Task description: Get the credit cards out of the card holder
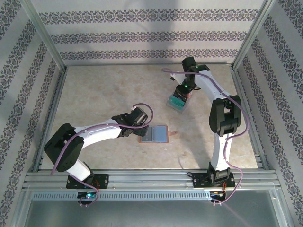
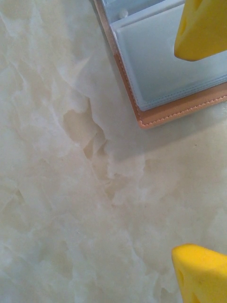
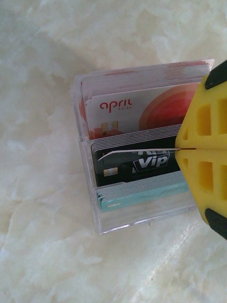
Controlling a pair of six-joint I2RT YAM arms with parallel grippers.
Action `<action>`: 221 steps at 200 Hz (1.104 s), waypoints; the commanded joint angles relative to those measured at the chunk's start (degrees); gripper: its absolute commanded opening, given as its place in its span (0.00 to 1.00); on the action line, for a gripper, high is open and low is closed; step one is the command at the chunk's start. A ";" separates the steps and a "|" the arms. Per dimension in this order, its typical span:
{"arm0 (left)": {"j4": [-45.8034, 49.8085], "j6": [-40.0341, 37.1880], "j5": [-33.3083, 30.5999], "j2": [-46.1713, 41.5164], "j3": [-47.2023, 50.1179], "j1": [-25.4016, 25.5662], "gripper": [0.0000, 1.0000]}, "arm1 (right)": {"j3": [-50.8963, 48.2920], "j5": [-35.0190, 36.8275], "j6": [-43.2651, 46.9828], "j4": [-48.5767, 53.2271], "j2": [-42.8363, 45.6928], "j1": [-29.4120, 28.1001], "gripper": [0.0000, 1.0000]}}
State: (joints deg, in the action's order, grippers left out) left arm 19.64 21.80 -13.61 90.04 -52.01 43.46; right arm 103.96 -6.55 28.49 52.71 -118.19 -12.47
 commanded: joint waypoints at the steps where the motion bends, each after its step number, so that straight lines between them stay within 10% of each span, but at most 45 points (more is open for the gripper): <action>1: 2.69 -0.36 -1.25 -1.75 -1.44 0.57 0.99 | 1.50 -0.91 0.43 1.83 -1.68 0.50 0.03; 54: 3.28 -0.47 -1.88 -3.12 -1.61 0.57 0.99 | 1.86 -0.25 -0.72 1.96 -0.58 0.25 0.34; 149: -0.13 5.47 -2.87 -9.20 1.08 -1.80 0.99 | -7.59 7.02 -22.08 -1.89 13.84 -2.38 0.39; 221: -9.72 19.50 2.12 -20.12 14.40 -13.58 0.99 | -28.07 15.68 -46.39 -7.09 28.00 -23.45 0.51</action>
State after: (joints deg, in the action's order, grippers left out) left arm 15.05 33.58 -14.44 73.60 -42.19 34.54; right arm 80.25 4.21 -6.66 46.63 -91.53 -29.78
